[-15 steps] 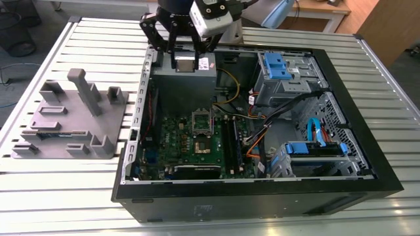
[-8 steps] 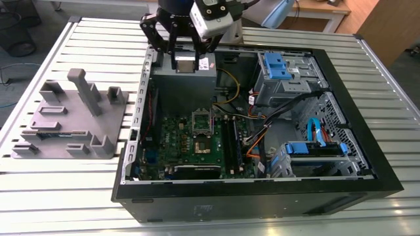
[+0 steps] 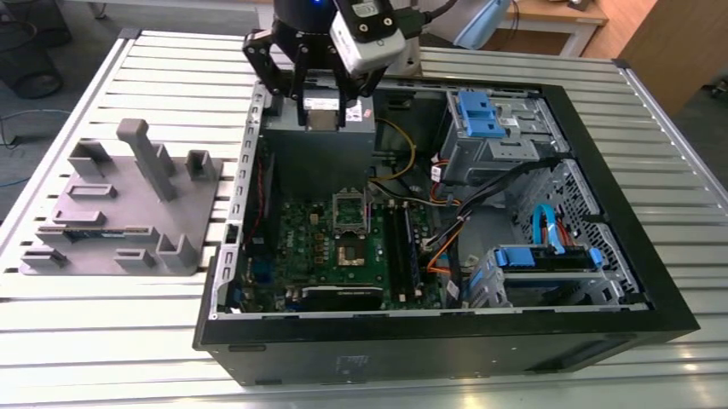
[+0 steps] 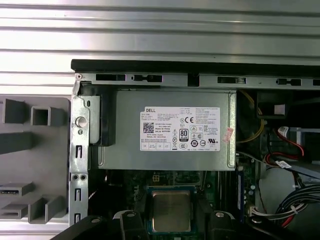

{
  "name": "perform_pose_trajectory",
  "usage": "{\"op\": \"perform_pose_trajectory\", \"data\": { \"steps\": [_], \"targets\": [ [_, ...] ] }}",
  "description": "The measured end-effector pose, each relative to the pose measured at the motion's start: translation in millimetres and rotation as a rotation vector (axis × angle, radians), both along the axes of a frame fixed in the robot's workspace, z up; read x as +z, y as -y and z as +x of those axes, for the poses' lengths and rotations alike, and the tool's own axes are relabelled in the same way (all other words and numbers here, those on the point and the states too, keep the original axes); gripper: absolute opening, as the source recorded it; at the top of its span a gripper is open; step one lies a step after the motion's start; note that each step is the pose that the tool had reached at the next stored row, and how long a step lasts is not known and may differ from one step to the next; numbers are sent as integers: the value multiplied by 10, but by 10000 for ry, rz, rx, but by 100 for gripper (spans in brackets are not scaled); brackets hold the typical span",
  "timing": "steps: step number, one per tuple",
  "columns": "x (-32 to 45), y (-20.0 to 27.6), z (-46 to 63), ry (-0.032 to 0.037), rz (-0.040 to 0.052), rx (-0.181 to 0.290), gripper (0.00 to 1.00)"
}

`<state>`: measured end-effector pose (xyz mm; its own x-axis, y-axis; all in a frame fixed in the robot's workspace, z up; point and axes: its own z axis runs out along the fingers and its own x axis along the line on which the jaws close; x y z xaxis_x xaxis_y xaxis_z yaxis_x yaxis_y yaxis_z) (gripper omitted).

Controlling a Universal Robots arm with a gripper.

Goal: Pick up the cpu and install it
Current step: 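Pick up the cpu and move it towards the insertion slot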

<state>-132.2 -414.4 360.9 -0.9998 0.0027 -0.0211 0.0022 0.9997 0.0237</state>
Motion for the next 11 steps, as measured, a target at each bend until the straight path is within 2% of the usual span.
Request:
{"op": "perform_pose_trajectory", "data": {
  "steps": [11],
  "targets": [
    [-50,116,18,0,0,0,47]
  ]
}}
